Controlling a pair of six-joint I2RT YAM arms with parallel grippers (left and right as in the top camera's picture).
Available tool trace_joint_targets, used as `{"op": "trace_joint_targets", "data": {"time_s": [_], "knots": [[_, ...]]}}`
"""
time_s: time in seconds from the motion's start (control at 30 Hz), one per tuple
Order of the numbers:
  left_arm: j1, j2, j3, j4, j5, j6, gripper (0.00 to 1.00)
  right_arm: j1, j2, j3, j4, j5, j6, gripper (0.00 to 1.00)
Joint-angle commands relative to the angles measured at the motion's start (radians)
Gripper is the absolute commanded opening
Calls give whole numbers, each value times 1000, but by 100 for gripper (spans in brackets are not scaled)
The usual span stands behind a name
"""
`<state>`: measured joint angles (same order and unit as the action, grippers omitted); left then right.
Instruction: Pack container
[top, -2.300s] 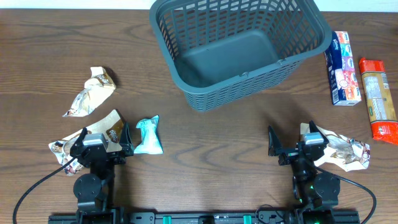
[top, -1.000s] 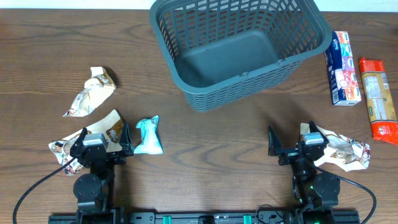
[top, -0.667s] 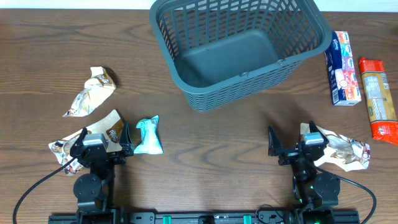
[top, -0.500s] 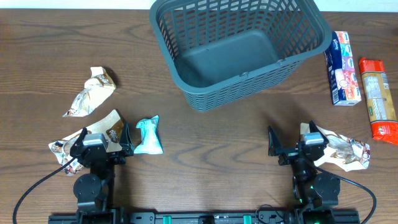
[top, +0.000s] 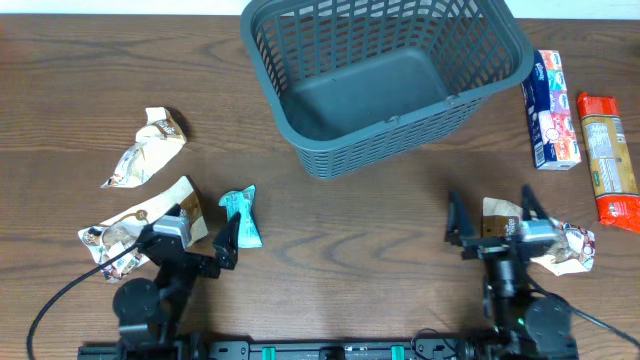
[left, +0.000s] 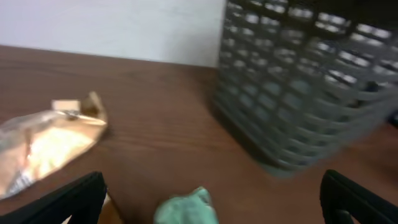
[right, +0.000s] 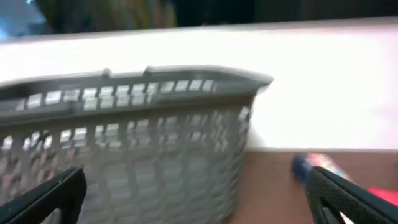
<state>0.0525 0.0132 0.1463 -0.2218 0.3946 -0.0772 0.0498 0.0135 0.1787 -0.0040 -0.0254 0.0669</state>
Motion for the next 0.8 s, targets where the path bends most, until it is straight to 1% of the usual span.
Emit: {"op": "trace_joint_targets", "data": {"time_s": [0.0, 0.1, 0.17, 0.2, 0.27, 0.3, 0.37, 0.43, 0.5, 0.63, 0.7, 0.77], "knots": [[2, 17, 197, -85, 76, 55, 99, -21, 7, 187, -106, 103, -99, 99], [2, 71, 372, -250, 76, 89, 98, -26, 49, 374, -294, 157, -191, 99], [2, 120, 480, -364, 78, 92, 99, -26, 95, 507, -419, 208, -203, 99], [2, 146, 528, -417, 96, 92, 98, -26, 130, 592, -494, 224, -203, 99], [2, 203, 626, -505, 204, 91, 99, -24, 193, 728, -619, 203, -178, 99], [2, 222, 655, -523, 271, 91, 98, -23, 222, 790, -678, 163, -152, 99], [2, 248, 680, -525, 428, 91, 99, -22, 280, 911, -799, -6, -136, 99], [2, 260, 676, -531, 570, 91, 98, -22, 317, 1000, -918, -150, -136, 99], [2, 263, 673, -554, 687, 73, 99, -22, 332, 1060, -1025, -240, -135, 99], [2, 264, 673, -589, 905, 26, 99, -22, 330, 1123, -1159, -423, -129, 99], [2, 264, 673, -589, 1011, -12, 99, -22, 330, 1151, -1186, -543, -123, 99], [2, 264, 673, -589, 1083, -15, 99, -22, 330, 1179, -1204, -628, -124, 99]]}}
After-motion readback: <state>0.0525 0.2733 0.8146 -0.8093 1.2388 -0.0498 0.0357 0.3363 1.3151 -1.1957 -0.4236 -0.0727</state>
